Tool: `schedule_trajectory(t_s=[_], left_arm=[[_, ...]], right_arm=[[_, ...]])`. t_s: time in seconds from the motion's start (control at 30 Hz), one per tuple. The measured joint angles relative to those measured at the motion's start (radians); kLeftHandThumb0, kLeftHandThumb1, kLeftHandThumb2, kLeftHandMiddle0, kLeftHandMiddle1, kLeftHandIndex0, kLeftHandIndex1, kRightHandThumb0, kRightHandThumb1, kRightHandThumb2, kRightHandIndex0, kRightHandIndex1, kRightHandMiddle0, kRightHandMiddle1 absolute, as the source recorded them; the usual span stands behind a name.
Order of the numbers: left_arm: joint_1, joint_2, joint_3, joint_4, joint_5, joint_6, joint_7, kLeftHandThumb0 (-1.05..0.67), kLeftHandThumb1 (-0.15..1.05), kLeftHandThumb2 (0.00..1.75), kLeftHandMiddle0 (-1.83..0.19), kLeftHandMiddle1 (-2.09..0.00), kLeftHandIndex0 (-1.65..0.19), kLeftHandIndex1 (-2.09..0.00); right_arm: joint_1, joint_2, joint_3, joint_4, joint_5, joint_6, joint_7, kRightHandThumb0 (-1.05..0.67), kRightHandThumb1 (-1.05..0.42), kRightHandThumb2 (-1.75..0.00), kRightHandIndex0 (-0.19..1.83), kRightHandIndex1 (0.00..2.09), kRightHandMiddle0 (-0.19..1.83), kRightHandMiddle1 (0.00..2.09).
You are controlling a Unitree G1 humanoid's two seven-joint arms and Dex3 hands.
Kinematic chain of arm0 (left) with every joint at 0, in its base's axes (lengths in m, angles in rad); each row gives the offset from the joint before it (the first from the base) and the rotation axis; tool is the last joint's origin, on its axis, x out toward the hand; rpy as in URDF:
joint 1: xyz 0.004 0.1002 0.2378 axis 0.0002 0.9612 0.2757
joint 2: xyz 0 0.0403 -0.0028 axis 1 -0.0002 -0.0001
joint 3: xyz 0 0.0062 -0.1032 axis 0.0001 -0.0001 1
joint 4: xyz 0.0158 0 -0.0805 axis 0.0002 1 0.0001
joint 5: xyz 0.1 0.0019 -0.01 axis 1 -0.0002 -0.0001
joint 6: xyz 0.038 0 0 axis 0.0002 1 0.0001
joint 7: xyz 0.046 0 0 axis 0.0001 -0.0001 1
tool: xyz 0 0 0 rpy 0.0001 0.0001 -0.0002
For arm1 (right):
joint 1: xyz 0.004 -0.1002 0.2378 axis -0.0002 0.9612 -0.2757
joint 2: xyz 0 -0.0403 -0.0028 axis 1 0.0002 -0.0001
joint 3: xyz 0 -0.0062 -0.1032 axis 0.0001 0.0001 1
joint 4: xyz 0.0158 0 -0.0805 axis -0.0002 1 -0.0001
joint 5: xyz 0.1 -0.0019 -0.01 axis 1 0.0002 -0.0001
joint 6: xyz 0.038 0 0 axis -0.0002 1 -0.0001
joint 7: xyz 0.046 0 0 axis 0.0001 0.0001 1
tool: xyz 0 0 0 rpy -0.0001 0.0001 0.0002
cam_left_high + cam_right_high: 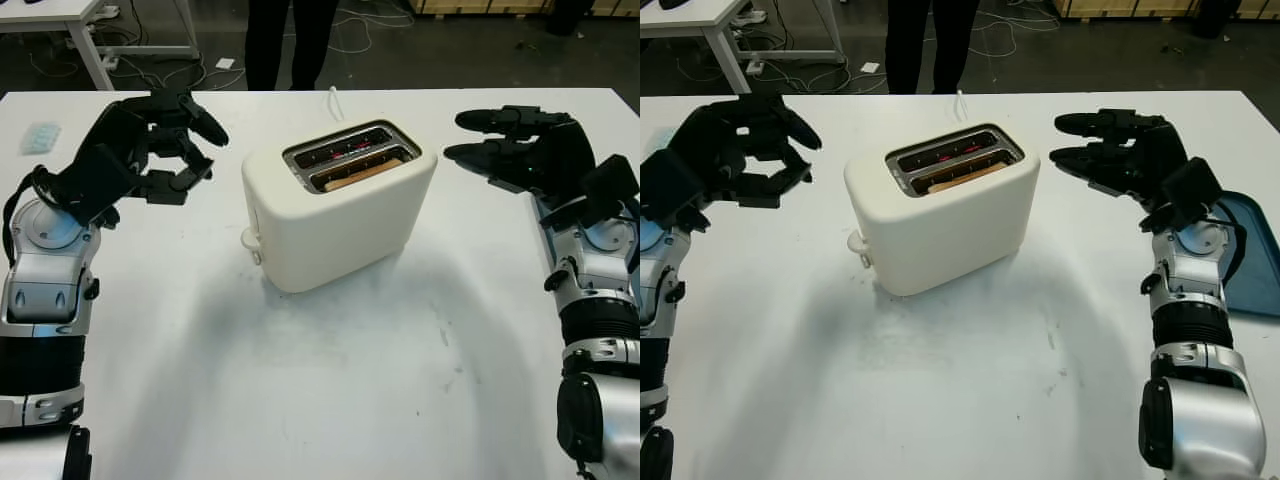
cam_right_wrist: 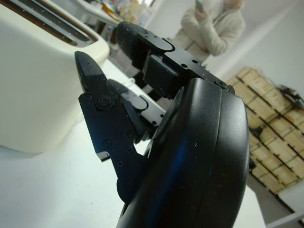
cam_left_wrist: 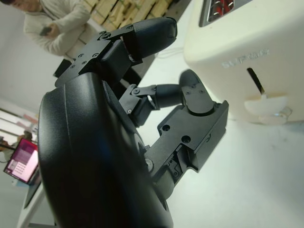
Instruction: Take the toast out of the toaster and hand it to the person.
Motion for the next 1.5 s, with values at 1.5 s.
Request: schedule_trajectory(t_s=[1.5], left_arm=[[-0.02, 0.008, -0.001, 0.041, 0.034, -0.073, 0.005, 0.06, 0.52, 1.08, -0.84, -1.29, -0.66, -1.2]], right_arm=[[-0.012, 0.009, -0.001, 0.025, 0.0, 0.001, -0.009, -0.33, -0.75, 0.0, 1.19, 0.01, 1.07, 0.0]])
